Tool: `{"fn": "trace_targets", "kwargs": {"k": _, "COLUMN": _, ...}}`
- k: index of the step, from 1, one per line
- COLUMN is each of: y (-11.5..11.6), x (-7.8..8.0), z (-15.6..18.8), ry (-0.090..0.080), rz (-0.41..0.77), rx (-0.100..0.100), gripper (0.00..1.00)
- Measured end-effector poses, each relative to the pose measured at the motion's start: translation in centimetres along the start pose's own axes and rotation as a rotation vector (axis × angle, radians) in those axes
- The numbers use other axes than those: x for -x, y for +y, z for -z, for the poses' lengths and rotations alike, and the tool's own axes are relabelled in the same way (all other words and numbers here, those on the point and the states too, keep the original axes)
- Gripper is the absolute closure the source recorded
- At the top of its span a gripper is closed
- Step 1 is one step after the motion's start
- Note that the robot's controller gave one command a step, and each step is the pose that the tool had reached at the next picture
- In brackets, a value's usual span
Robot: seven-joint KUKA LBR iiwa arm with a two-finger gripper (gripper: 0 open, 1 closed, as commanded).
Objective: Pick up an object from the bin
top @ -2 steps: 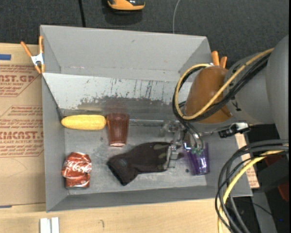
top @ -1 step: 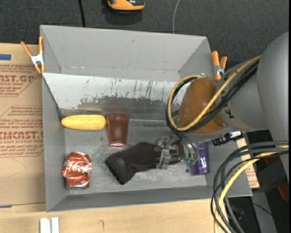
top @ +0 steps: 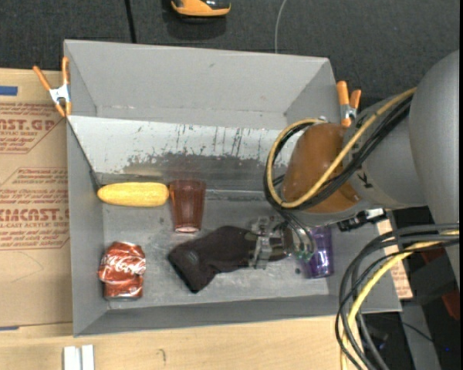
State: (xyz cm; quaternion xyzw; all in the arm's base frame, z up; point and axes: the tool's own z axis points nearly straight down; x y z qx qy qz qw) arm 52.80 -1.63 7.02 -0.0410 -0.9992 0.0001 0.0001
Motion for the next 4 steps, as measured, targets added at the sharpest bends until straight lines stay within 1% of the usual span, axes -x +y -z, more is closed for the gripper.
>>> {"fn": "trace_targets", "kwargs": {"k": 1, "y": 0.0, "x": -0.1, "z": 0.3, "ry": 0.003, "rz": 0.000, "rx": 0.000, "gripper": 1.00}}
{"fn": "trace_targets", "kwargs": {"k": 2, "y": 0.0, "x": -0.1, "z": 1.6, "ry": 0.003, "rz": 0.000, "rx": 0.000, "gripper": 1.00}}
{"fn": "trace_targets", "kwargs": {"k": 3, "y": 0.0, "x": 0.0, "z": 2.7, "ry": 0.000, "rz": 0.000, "rx": 0.001, "gripper": 1.00}}
{"fn": "trace_targets", "kwargs": {"k": 4, "y": 0.0, "x": -0.2, "z": 3.9, "ry": 0.004, "rz": 0.000, "rx": 0.001, "gripper": 1.00}}
